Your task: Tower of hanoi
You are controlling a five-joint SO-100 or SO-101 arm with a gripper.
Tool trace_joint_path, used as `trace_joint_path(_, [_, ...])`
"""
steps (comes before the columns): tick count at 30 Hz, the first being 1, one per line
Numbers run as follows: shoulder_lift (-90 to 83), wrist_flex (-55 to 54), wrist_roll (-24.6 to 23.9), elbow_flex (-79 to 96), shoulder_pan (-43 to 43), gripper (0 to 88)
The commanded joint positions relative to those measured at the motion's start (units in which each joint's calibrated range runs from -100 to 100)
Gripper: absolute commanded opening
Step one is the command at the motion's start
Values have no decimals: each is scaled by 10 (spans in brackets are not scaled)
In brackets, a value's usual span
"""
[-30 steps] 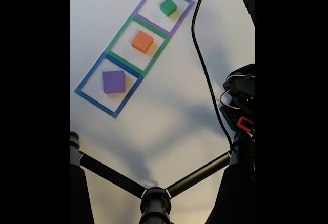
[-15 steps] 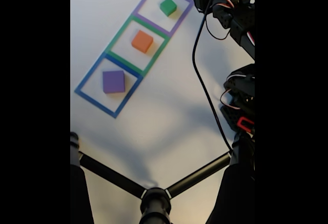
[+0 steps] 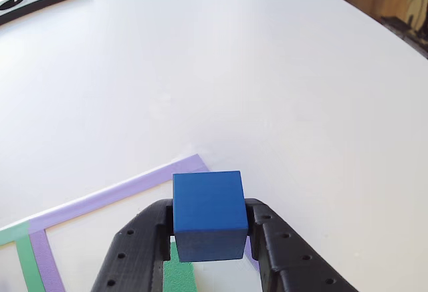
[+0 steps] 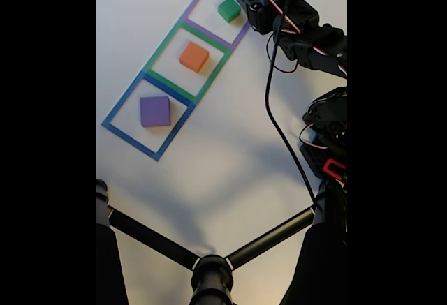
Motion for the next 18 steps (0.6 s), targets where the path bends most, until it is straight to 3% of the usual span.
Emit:
trace_joint_path(1, [36, -55, 0, -32, -3, 8])
trace_joint_path(18, [164, -183, 0, -40, -23, 8])
